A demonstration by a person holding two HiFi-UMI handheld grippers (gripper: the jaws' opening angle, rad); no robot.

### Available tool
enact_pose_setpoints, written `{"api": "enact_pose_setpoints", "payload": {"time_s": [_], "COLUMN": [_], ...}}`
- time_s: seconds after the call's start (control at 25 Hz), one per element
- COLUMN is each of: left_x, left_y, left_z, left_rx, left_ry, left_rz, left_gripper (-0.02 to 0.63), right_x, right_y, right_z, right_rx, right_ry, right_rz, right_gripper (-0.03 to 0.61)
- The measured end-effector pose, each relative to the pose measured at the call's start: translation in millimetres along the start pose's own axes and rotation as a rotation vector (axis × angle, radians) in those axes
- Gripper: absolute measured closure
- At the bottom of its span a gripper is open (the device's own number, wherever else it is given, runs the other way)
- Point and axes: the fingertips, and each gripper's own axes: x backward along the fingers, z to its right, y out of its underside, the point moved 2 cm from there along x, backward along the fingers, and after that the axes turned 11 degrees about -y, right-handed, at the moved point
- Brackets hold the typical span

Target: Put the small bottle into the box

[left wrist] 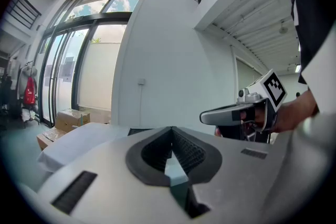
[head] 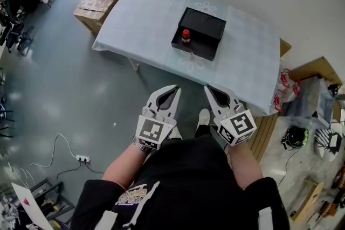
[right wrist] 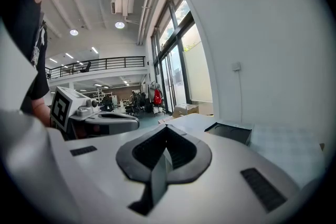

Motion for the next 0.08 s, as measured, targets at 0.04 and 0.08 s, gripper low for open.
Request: {"api": "enact_pose_setpoints", "payload": {"time_s": [0.04, 0.08], "left_x": [0.8, 1.5], "left_y": [1.1, 2.2], "left_z": [-0.5, -0.9], "left_rx": [0.001, 0.003], "left_ry": [0.0, -0.001], "left_rz": [0.0, -0.001], "left_gripper": [0.606, 0.606], "right_x": [-0.5, -0.8], "right_y": [0.9, 1.8], "right_z": [-0.8, -1.6], "right_rx": [0.001, 0.003], "right_ry": [-0.002, -0.004], "right_rz": [-0.001, -0.001], "right_gripper": [0.571, 0.571]}}
